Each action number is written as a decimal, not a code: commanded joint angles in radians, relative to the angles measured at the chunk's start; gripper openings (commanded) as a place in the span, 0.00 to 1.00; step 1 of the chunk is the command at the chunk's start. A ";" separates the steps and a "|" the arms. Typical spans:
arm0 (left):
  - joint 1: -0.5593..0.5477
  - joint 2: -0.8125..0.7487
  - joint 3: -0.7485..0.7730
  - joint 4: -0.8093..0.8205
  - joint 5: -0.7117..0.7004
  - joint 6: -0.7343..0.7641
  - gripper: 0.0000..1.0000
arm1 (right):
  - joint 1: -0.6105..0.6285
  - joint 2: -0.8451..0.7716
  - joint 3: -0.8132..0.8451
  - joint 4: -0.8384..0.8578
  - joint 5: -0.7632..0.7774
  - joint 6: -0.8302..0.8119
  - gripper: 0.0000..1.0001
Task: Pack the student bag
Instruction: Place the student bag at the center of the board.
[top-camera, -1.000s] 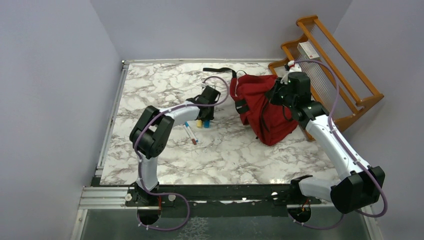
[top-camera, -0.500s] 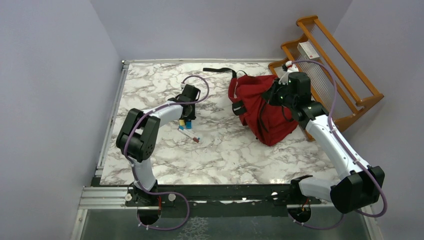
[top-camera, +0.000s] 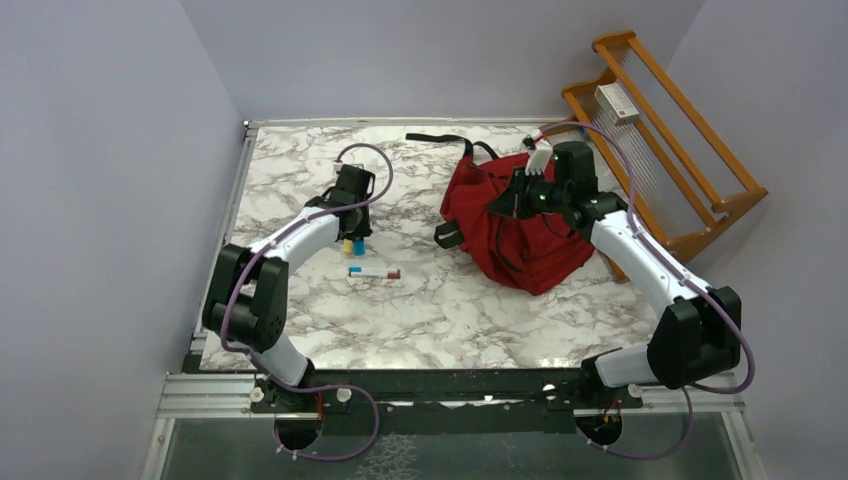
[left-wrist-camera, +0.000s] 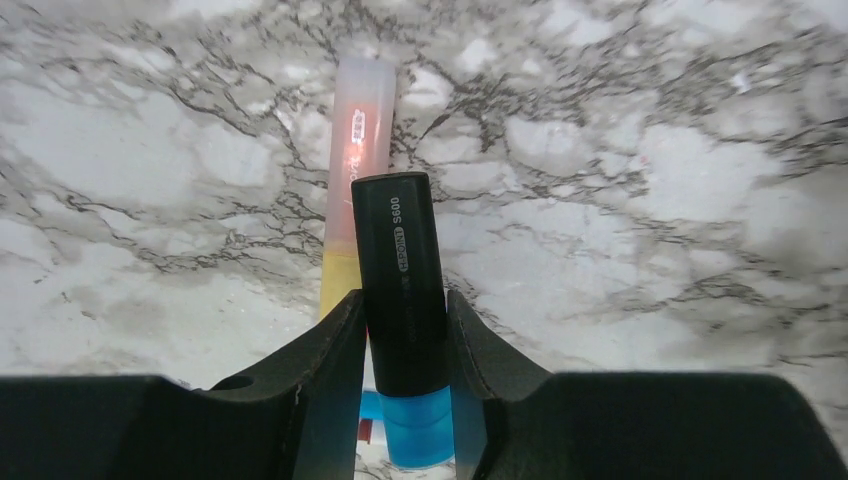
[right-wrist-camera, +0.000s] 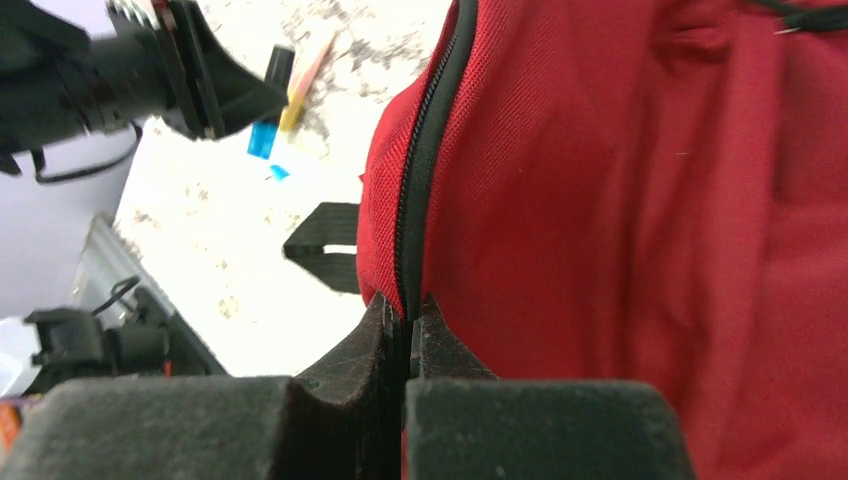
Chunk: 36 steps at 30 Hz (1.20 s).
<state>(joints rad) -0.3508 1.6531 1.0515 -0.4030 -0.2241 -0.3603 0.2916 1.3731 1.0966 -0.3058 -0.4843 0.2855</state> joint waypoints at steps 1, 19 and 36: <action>0.010 -0.128 0.054 0.041 0.069 0.003 0.00 | 0.062 0.074 0.039 0.049 -0.197 -0.025 0.01; 0.013 -0.307 0.074 0.067 0.095 0.007 0.00 | 0.331 0.139 0.098 -0.015 0.127 -0.169 0.43; -0.198 -0.266 0.180 0.198 0.304 -0.088 0.00 | 0.240 0.122 0.110 -0.208 0.828 -0.120 0.47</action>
<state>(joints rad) -0.4549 1.3598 1.1683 -0.2798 0.0452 -0.4290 0.5800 1.4631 1.1732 -0.4313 0.2012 0.1482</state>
